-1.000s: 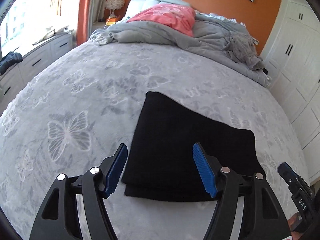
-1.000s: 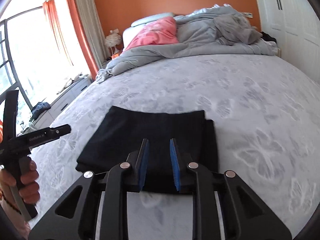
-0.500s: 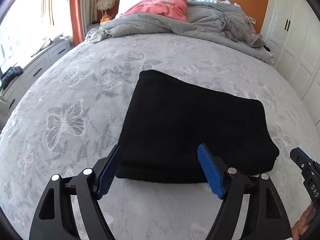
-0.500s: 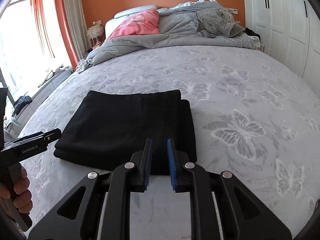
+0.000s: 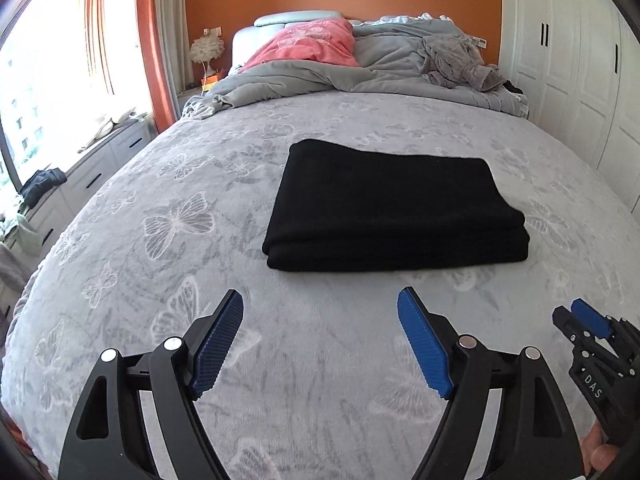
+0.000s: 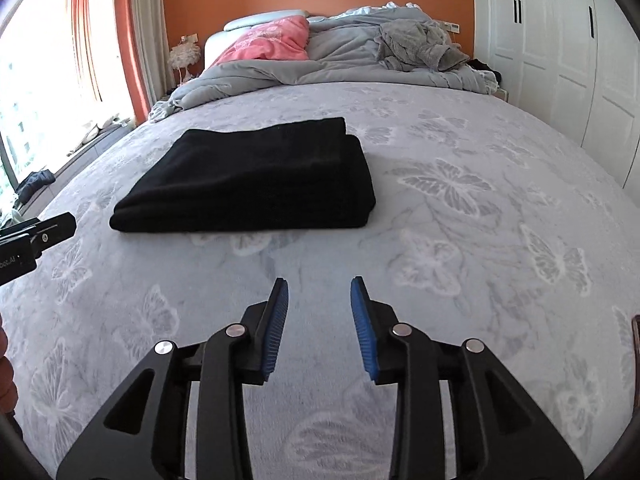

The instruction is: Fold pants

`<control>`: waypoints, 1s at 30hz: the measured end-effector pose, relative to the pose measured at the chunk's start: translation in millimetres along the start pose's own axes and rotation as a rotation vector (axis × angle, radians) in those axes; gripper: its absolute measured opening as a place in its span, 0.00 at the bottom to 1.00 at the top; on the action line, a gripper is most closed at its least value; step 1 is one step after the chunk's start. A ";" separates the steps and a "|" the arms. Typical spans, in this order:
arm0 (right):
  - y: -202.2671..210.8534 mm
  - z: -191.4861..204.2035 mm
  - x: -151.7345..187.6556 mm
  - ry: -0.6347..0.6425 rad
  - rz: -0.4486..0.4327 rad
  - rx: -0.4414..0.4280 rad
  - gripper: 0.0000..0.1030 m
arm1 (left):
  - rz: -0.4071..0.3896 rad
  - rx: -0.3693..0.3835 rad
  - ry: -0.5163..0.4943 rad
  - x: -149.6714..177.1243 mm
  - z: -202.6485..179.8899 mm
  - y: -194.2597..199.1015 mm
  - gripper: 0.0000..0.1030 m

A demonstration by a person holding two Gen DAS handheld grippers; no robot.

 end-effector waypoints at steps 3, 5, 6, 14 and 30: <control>3.8 -6.1 12.8 -0.029 -0.012 0.002 0.32 | 0.006 0.006 0.001 21.4 -2.8 -11.7 0.75; 2.1 -3.8 11.5 -0.034 -0.011 -0.008 0.33 | -0.003 0.010 0.006 32.3 -2.4 -18.8 0.75; 1.9 -1.0 11.1 -0.025 -0.025 -0.006 0.36 | 0.005 0.002 0.003 35.1 -2.6 -23.4 0.75; -3.2 9.4 20.2 0.051 -0.050 0.046 0.36 | -0.017 0.019 0.017 30.7 -3.8 -27.7 0.75; -16.2 2.7 27.0 0.052 -0.011 0.101 0.43 | -0.019 0.028 0.014 39.8 -19.4 -41.0 0.75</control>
Point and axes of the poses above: each gripper's, at about its wrist camera, not at the fingertips, and y roughly against the way its jaws point, z to its left, x to its underside, the point moved 2 cm from there along -y, roughly the way its jaws point, and after that the axes turned 12 degrees about -y, right-handed, at the moved point
